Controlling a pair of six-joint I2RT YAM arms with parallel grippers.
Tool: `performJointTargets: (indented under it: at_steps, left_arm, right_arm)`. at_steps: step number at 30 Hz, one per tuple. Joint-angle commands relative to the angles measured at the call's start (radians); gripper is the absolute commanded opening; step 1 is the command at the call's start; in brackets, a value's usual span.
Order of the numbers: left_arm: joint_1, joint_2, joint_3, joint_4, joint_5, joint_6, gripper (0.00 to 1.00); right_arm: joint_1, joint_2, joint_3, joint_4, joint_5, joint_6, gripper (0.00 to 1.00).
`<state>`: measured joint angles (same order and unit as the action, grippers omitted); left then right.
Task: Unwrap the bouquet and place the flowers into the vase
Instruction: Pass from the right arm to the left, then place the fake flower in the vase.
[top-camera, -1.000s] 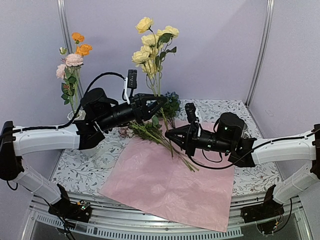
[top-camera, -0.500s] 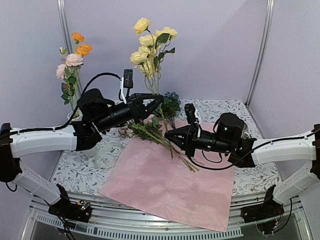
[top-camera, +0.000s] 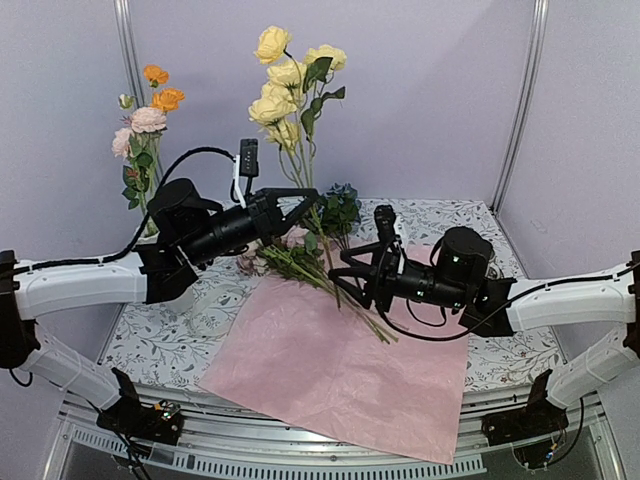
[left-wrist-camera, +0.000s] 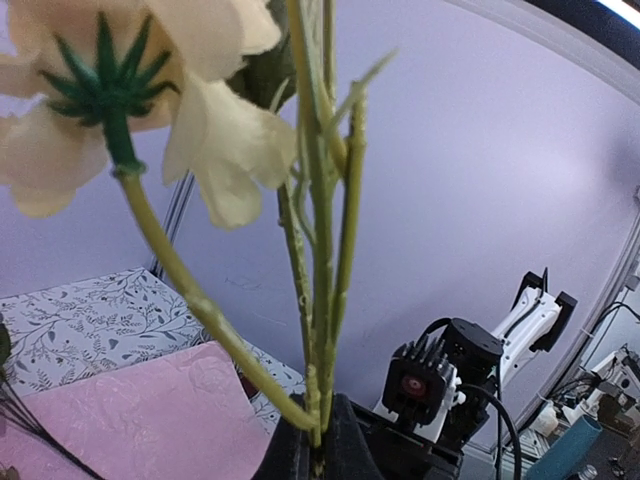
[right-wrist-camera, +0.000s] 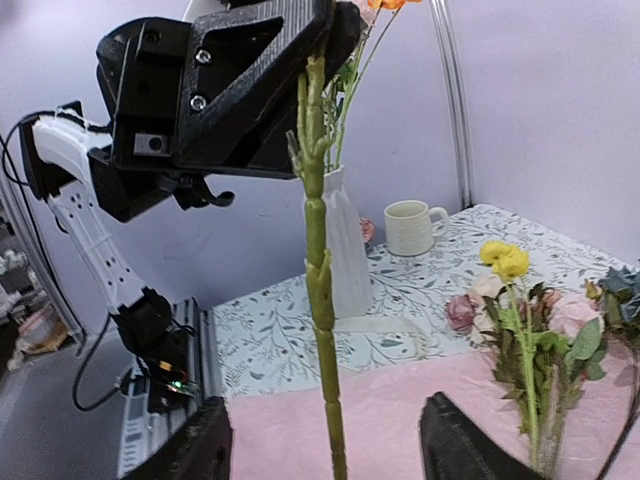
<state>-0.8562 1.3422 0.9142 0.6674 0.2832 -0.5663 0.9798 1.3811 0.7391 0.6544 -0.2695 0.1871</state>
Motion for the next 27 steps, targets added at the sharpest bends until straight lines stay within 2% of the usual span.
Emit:
performJointTargets:
  at_steps: [1, 2, 3, 12, 20, 27]
  left_arm:
    - [0.014, -0.074, -0.026, -0.076, -0.027, 0.044, 0.00]
    - [0.016, -0.093, -0.032, -0.105, -0.041, 0.055, 0.00]
    - [0.018, -0.114, -0.037, -0.137, -0.056, 0.069, 0.00]
    - [0.031, -0.365, -0.017, -0.512, -0.305, 0.199, 0.00]
    - [0.057, -0.483, 0.055, -0.778, -0.473, 0.241, 0.00]
    - [0.068, -0.566, 0.059, -0.890, -0.600, 0.232, 0.00]
  right_arm:
    - [0.000, -0.091, -0.061, 0.023, 0.145, -0.008, 0.84]
    - [-0.002, -0.112, -0.079, 0.020, 0.163, -0.011, 0.95]
    - [-0.007, -0.134, -0.101, 0.019, 0.170, -0.023, 0.99]
    - [-0.126, -0.266, -0.232, 0.003, 0.238, -0.086, 0.99]
    - [-0.157, -0.235, -0.241, -0.044, 0.375, -0.169, 0.99]
    - [-0.158, -0.162, -0.249, -0.016, 0.569, -0.230, 0.99]
